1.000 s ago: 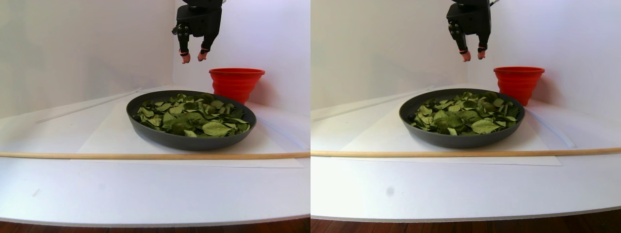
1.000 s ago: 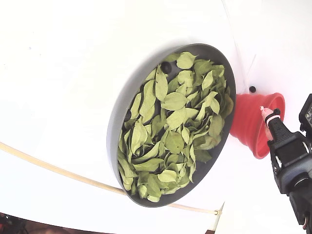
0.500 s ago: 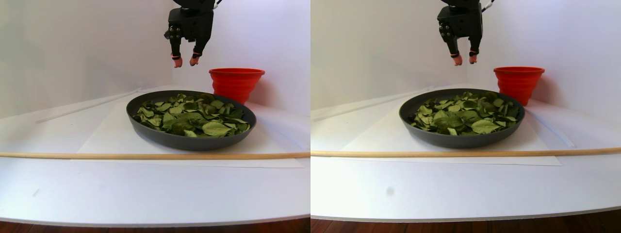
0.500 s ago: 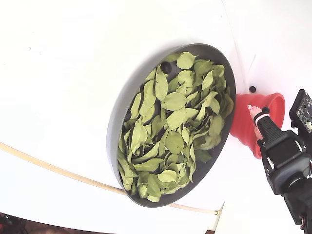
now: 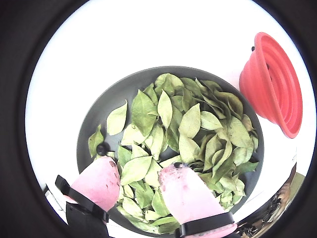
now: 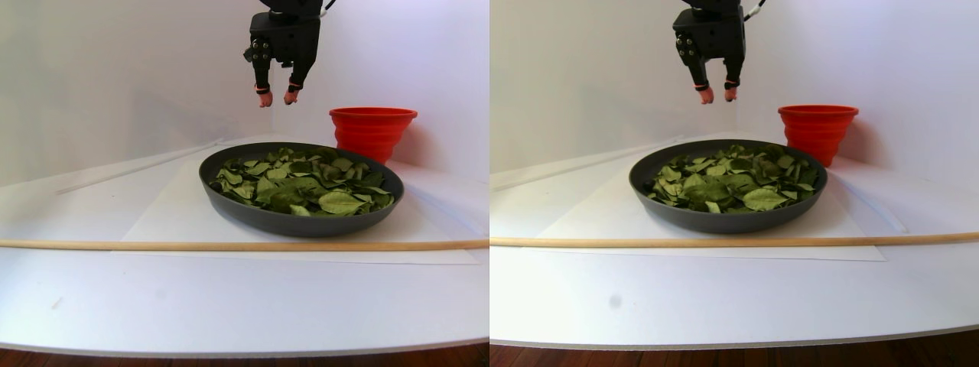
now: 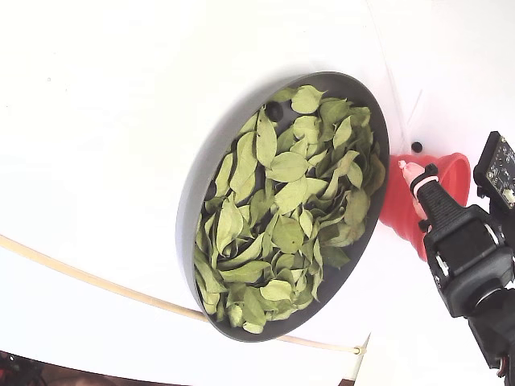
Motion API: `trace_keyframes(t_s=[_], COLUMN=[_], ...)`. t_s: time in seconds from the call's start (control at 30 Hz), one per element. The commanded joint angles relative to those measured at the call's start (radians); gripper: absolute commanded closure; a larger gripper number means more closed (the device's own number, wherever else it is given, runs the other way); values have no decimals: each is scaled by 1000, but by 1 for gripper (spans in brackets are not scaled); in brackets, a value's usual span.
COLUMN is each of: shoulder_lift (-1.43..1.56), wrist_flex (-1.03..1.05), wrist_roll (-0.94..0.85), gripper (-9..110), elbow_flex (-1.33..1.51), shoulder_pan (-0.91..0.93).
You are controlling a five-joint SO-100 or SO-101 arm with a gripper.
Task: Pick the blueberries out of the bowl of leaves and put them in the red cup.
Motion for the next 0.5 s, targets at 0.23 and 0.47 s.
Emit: trace_keyframes(t_s=[0.23,0.47], shoulder_lift=[103,83], wrist_flex=[0,-8], wrist_roll=[2,6], gripper=[87,87], elbow_flex=[0,20], shoulder_pan=[-38,-67])
